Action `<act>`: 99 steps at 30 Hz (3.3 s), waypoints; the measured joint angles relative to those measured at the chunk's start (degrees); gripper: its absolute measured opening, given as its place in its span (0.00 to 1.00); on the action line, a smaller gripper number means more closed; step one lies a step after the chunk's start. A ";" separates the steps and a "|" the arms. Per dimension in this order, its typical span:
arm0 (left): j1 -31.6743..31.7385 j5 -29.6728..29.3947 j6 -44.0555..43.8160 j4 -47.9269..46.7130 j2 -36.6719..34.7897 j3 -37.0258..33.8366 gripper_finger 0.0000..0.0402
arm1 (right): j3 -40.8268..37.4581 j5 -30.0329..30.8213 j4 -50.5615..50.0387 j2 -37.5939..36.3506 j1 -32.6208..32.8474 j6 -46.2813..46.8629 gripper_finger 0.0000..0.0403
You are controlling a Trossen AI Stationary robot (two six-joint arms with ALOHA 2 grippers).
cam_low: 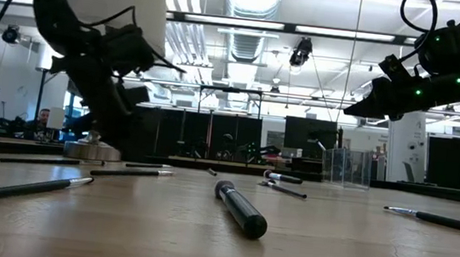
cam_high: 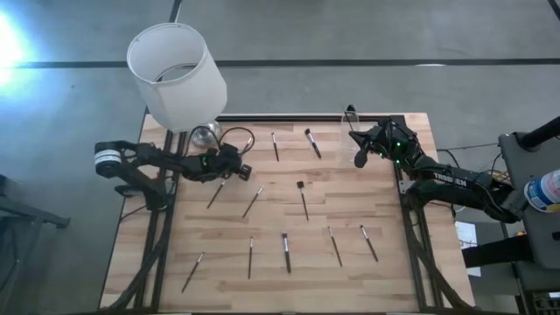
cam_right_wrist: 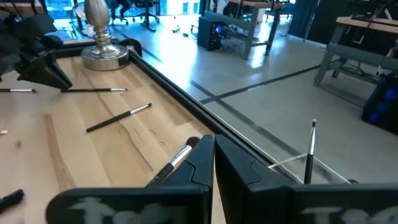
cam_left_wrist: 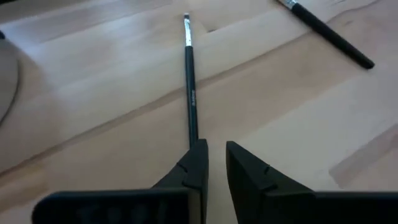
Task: Put items in baskets/containers
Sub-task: Put the eyeshadow brush into the transparent organizer
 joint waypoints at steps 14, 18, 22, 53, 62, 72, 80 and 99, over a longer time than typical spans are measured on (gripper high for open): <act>0.15 0.25 -1.11 -0.92 -0.36 -1.91 0.13 | 0.00 0.00 0.04 0.02 0.54 0.72 0.02; 0.15 0.19 -1.12 -1.12 -0.43 -1.91 0.13 | 0.00 0.00 0.07 0.02 0.63 0.72 0.02; 0.15 0.07 -1.38 -1.25 -0.43 -1.89 0.13 | 0.00 0.00 0.07 0.02 0.63 0.72 0.02; -8.35 2.08 3.39 -7.23 -4.21 -2.02 0.00 | -0.26 0.02 -0.02 0.02 0.63 1.35 0.02; -15.34 -1.72 1.00 -5.97 -6.81 -1.96 0.01 | -0.48 0.02 -0.37 0.02 0.63 2.22 0.02; -18.34 2.05 -1.94 0.06 -4.73 -0.20 0.01 | -0.50 -0.10 -0.24 0.02 0.63 2.86 0.02; -19.49 3.52 0.30 -3.20 -0.20 8.01 0.15 | -0.50 -0.14 -0.26 0.04 3.25 2.87 0.02; -22.16 2.64 0.81 -22.05 15.15 27.39 0.26 | -0.50 0.04 0.01 0.06 4.00 2.43 0.02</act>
